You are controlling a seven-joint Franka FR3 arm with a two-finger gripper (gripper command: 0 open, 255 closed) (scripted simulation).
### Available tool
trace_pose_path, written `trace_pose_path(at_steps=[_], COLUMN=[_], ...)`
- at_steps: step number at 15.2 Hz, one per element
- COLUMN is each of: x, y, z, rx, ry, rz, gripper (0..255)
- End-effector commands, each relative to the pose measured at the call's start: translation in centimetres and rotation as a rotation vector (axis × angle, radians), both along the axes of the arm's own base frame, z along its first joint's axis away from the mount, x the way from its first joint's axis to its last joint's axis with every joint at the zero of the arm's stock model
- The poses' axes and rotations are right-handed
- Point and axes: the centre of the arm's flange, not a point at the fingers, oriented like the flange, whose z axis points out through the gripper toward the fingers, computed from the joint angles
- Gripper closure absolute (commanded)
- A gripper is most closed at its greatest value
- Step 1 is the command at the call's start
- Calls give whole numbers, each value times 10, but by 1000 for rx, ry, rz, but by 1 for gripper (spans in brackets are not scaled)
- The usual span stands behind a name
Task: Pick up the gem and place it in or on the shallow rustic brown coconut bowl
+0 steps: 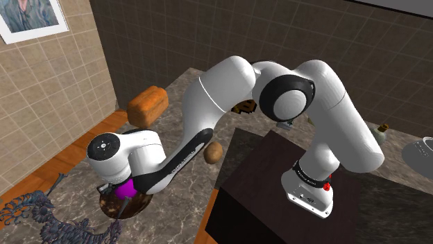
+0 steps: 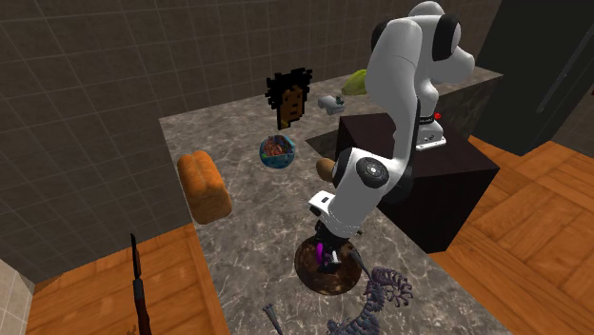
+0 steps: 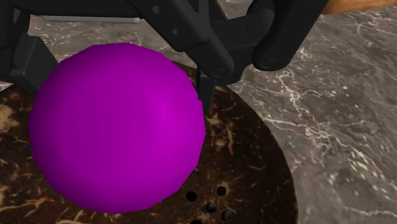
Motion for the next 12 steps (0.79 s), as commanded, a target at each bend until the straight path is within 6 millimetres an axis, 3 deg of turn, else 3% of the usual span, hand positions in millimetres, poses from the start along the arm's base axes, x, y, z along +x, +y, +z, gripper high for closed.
trace_pose_path(at_steps=[1, 6, 10, 12], x=[0, 0, -12, -12], y=[0, 0, 4, 4], z=[0, 0, 48, 48], rx=[0, 0, 0, 0], ry=[0, 0, 0, 0], rz=[0, 0, 0, 0], gripper=[0, 0, 0, 0])
